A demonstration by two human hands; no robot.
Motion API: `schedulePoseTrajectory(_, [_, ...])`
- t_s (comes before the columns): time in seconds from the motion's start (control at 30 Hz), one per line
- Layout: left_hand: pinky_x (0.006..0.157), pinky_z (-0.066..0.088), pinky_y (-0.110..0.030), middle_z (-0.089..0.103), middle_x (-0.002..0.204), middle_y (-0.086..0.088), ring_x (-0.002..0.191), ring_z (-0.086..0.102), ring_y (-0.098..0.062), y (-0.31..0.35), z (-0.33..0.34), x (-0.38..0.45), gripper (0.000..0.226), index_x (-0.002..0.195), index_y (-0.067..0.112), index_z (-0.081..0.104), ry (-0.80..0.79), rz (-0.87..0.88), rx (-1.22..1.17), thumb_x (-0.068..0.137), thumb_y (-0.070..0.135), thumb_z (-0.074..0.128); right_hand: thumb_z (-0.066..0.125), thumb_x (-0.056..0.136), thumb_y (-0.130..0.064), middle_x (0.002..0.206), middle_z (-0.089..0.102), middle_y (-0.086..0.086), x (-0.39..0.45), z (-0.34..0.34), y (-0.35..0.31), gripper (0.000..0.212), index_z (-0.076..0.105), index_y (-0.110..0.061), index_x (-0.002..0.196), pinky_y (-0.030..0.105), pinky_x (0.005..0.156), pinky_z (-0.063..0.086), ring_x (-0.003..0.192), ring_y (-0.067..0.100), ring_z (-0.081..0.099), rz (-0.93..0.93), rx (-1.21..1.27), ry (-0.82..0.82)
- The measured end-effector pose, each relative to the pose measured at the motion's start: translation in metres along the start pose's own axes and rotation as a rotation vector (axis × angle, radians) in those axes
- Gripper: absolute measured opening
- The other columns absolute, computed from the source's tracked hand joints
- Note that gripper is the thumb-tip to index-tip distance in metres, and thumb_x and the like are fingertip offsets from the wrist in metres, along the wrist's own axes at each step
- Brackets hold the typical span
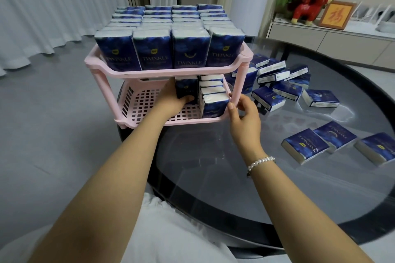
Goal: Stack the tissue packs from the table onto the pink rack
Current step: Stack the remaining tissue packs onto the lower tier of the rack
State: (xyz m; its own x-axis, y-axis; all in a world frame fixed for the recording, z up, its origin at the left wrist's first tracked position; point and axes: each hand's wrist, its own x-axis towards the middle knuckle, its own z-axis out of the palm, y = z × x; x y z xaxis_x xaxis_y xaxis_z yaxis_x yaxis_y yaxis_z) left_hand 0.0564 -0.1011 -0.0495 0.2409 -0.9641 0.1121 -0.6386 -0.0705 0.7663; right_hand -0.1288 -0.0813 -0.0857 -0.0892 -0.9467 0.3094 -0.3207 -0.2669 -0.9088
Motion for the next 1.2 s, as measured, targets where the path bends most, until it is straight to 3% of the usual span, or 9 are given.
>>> schedulePoseTrajectory(0.2, [0.091,0.036,-0.027,0.055,0.135,-0.004,0.123,0.051,-0.027,0.0,0.002,0.001,0.062,0.137,0.018,0.037,-0.014,-0.024,0.004,0.084,0.022,0.069,0.051,0.094,-0.023,0.118,0.059,-0.005,0.001,0.0,0.001,0.024,0.059,-0.021,0.116,0.044,0.096,0.045,0.112,0.022,0.05,0.002,-0.006,0.003])
schedulePoseTrajectory(0.5, [0.085,0.036,-0.023,0.054,0.132,0.0,0.104,0.047,-0.01,0.006,-0.001,-0.004,0.067,0.139,0.019,0.032,-0.089,-0.052,-0.12,0.084,0.021,0.07,0.052,0.094,-0.022,0.114,0.058,-0.003,-0.001,-0.003,-0.004,0.023,0.059,-0.022,0.115,0.041,0.096,0.044,0.112,0.022,0.05,0.002,0.012,-0.01])
schedulePoseTrajectory(0.73, [0.089,0.036,-0.025,0.05,0.138,-0.004,0.125,0.048,-0.025,0.006,-0.009,-0.013,0.069,0.143,0.017,0.027,-0.077,-0.085,-0.086,0.086,0.024,0.066,0.051,0.094,-0.023,0.114,0.056,-0.005,-0.003,-0.004,-0.005,0.025,0.057,-0.022,0.119,0.037,0.096,0.044,0.112,0.021,0.049,0.017,0.022,-0.026])
schedulePoseTrajectory(0.93, [0.097,0.031,-0.025,0.037,0.151,-0.006,0.136,0.038,-0.026,0.011,-0.017,-0.032,0.077,0.151,0.017,0.015,-0.043,-0.125,-0.094,0.09,0.029,0.062,0.051,0.094,-0.022,0.112,0.058,-0.009,-0.008,-0.007,-0.012,0.026,0.059,-0.024,0.119,0.04,0.098,0.043,0.113,0.019,0.051,0.04,0.04,-0.014])
schedulePoseTrajectory(1.03, [0.101,0.034,-0.028,0.044,0.145,-0.008,0.133,0.042,-0.025,0.012,-0.017,-0.048,0.063,0.144,0.015,0.033,0.032,-0.089,-0.098,0.089,0.029,0.062,0.051,0.094,-0.022,0.113,0.061,-0.008,-0.011,-0.011,-0.018,0.026,0.06,-0.023,0.119,0.04,0.097,0.044,0.112,0.018,0.052,0.046,0.01,-0.031])
schedulePoseTrajectory(1.13, [0.092,0.031,-0.02,0.051,0.134,-0.007,0.123,0.048,-0.021,0.018,-0.013,-0.071,0.045,0.129,0.011,0.049,0.11,-0.047,-0.057,0.089,0.028,0.062,0.052,0.093,-0.015,0.116,0.064,-0.004,-0.014,-0.021,-0.025,0.029,0.059,-0.019,0.121,0.026,0.089,0.043,0.104,0.01,0.055,0.05,-0.03,-0.079])
schedulePoseTrajectory(1.2, [0.087,0.029,-0.015,0.051,0.126,-0.005,0.112,0.048,-0.015,0.025,-0.009,-0.087,0.035,0.12,0.012,0.055,0.131,0.007,-0.031,0.089,0.026,0.063,0.053,0.093,-0.013,0.118,0.063,0.0,-0.018,-0.031,-0.031,0.031,0.059,-0.015,0.123,0.027,0.092,0.044,0.107,0.013,0.057,0.044,-0.081,-0.095])
